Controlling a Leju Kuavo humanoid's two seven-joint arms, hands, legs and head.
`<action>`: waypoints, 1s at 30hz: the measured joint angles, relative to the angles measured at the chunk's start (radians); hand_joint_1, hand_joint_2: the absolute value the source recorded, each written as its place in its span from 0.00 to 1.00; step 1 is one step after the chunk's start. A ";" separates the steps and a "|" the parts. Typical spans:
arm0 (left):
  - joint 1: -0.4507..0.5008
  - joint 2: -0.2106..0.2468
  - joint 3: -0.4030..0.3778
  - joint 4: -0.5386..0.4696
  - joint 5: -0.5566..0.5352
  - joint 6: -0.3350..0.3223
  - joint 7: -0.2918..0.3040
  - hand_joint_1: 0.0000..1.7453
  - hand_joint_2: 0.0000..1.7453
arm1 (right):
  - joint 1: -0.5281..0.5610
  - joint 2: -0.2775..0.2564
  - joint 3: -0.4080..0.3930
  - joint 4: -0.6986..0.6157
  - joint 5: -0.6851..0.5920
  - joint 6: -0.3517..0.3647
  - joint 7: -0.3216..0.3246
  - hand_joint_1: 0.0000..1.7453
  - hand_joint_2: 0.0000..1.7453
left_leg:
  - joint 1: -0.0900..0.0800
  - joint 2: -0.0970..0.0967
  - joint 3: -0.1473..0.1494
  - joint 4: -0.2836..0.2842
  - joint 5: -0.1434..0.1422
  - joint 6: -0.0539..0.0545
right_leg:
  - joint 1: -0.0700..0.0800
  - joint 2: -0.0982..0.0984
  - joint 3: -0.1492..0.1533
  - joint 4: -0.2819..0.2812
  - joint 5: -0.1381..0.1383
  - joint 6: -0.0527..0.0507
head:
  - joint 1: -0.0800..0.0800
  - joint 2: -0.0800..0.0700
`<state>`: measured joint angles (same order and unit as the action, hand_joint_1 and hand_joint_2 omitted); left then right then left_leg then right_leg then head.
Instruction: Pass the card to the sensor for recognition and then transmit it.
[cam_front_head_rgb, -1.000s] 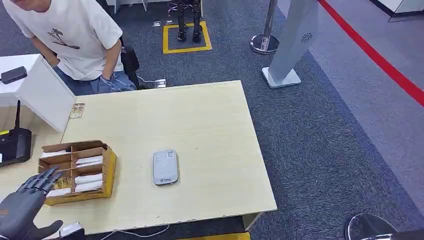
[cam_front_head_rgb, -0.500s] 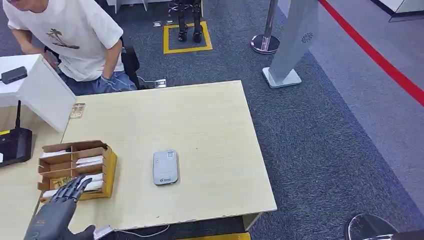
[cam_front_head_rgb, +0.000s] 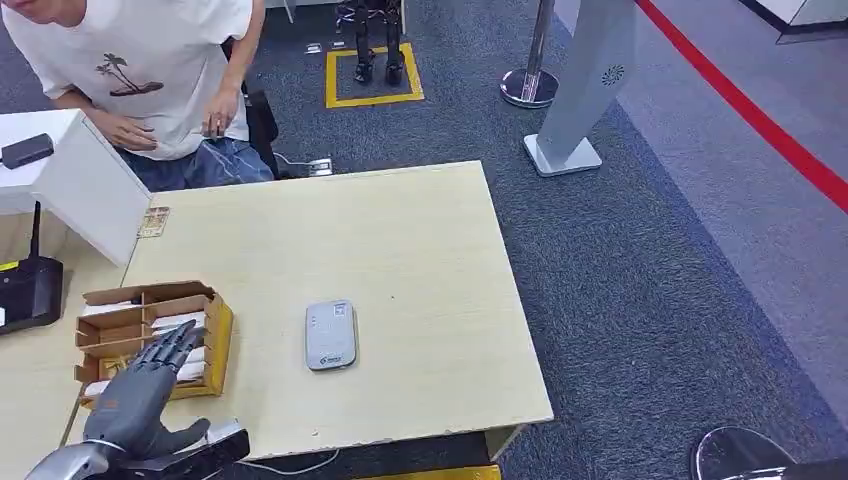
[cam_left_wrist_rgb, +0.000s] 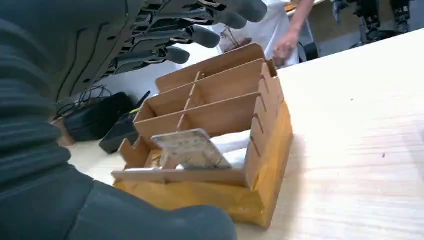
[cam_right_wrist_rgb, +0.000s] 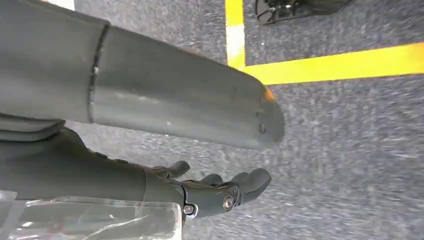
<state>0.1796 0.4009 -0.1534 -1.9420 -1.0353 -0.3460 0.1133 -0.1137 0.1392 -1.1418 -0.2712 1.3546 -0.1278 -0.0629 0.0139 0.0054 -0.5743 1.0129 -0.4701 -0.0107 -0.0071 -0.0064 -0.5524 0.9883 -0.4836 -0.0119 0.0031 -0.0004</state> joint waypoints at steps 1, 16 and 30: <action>-0.017 0.000 0.000 0.012 0.000 -0.006 -0.004 0.00 1.00 | 0.000 0.000 -0.003 0.000 -0.002 -0.002 0.011 0.00 1.00 | 0.000 0.000 0.000 0.000 0.000 0.000 | 0.000 0.000 0.000 0.000 0.000 0.000 | 0.000 0.000; -0.208 0.036 -0.048 0.187 0.021 -0.081 -0.033 0.00 1.00 | 0.005 0.002 -0.026 -0.009 -0.005 -0.007 0.008 0.00 1.00 | 0.000 0.001 0.000 0.000 0.001 -0.001 | 0.000 0.002 -0.001 0.001 0.000 0.000 | 0.000 0.000; -0.219 0.236 -0.051 0.182 0.182 -0.190 -0.011 0.00 1.00 | 0.006 0.002 -0.026 -0.010 0.002 -0.004 0.008 0.00 1.00 | 0.001 0.001 0.000 0.000 0.001 -0.001 | 0.001 0.002 -0.001 0.001 0.000 0.000 | 0.000 0.000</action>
<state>-0.0395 0.6369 -0.2041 -1.7601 -0.8535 -0.5363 0.1022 -0.1077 0.1408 -1.1677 -0.2815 1.3565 -0.1316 -0.0553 0.0147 0.0065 -0.5745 1.0127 -0.4695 -0.0116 -0.0065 -0.0039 -0.5529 0.9892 -0.4834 -0.0122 0.0031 -0.0004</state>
